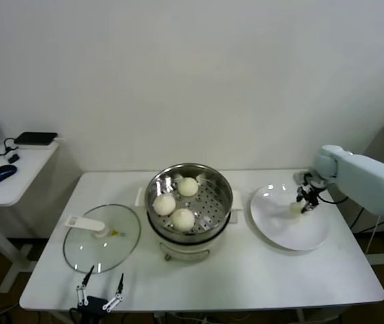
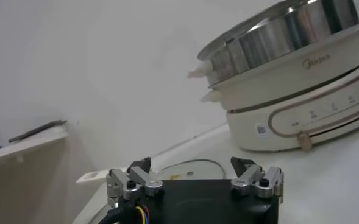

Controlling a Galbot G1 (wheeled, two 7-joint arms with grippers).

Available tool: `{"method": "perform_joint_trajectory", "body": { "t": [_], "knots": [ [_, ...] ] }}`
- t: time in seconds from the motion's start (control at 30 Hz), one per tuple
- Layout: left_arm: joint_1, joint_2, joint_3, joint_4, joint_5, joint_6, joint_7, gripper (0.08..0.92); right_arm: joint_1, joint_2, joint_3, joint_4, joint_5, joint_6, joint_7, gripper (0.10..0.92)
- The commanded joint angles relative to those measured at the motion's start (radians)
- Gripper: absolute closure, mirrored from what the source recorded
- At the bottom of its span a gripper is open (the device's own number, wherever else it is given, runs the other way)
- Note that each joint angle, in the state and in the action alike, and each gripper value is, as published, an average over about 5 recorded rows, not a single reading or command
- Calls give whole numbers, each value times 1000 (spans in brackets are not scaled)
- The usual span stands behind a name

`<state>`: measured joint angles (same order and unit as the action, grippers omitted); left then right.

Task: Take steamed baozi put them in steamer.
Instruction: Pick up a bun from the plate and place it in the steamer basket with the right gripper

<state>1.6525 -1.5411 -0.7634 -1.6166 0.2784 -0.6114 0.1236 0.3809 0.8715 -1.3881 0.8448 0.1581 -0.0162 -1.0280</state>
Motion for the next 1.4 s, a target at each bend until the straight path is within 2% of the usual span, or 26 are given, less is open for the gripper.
{"method": "perform_joint_trajectory", "body": {
  "t": [0.03, 0.3, 0.6, 0.93, 1.4],
  "knots": [
    [4, 1, 5, -2, 9, -5, 1, 177, 485, 9, -425, 377, 433, -151, 25, 571],
    [8, 4, 12, -7, 23, -15, -1, 177, 686, 108, -468, 584, 620, -245, 76, 553],
    [14, 5, 13, -17, 26, -20, 0, 177, 656, 250, -395, 610, 728, -311, 130, 517],
    [20, 0, 11, -21, 27, -20, 2, 177, 452, 349, -300, 491, 671, -354, 192, 513],
    [16, -3, 0, -11, 25, -18, 4, 177, 279, 356, -246, 385, 512, -350, 196, 495]
  ]
}}
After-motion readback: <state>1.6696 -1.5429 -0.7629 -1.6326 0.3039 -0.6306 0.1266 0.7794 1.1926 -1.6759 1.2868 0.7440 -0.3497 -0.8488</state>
